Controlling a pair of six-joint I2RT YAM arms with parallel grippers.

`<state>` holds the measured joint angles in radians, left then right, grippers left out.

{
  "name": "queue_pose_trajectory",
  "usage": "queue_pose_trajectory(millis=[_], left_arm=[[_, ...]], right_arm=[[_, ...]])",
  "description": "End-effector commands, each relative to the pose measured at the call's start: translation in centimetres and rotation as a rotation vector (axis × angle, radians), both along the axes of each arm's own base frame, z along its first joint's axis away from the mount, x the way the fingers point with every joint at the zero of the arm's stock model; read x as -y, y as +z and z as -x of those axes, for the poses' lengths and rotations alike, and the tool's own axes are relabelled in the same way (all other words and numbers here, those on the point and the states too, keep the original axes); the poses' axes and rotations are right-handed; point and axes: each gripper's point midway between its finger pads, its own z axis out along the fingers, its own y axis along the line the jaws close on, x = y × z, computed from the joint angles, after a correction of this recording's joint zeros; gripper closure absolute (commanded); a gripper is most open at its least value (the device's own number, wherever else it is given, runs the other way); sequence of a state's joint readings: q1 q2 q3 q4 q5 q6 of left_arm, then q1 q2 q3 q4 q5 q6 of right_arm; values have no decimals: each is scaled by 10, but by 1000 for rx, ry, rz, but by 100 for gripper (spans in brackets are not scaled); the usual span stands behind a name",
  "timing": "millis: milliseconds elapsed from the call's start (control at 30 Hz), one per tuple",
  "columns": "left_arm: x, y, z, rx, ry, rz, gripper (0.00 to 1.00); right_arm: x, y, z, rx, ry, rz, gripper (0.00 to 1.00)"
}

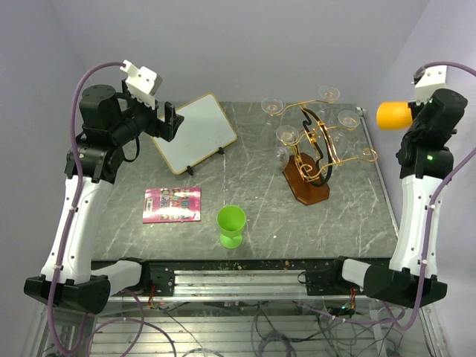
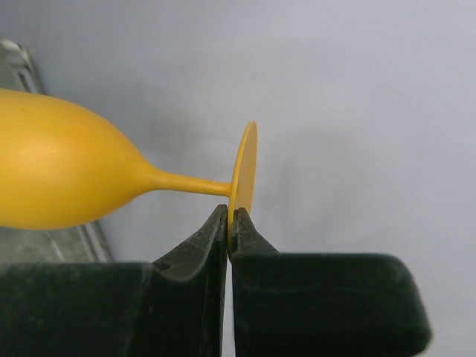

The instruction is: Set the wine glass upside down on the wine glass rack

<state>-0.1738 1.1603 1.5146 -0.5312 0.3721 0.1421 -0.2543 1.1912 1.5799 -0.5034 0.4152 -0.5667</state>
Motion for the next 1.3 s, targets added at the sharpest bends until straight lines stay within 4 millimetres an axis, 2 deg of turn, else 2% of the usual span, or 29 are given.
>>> queue_pose_trajectory(millis=[0, 233, 500, 900, 1067, 1267], left_arm=[[2, -1, 0, -12, -26, 8, 5], [1, -5, -2, -22, -24, 13, 6], [0, -7, -4, -25, -27, 15, 7], [-1, -14, -5, -32, -30, 2, 8], [-1, -15, -5, -32, -34, -3, 8], [0, -18, -4, -36, -47, -5, 8]], right_arm=[[23, -2, 10, -49, -122, 107, 100], [29, -47, -12, -242, -75, 196, 100], [16, -82, -39, -391, 109, 284, 100], [-10, -107, -67, -563, 377, 388, 100], [-30, -121, -72, -627, 518, 403, 100], [-48, -126, -71, -660, 636, 412, 100]])
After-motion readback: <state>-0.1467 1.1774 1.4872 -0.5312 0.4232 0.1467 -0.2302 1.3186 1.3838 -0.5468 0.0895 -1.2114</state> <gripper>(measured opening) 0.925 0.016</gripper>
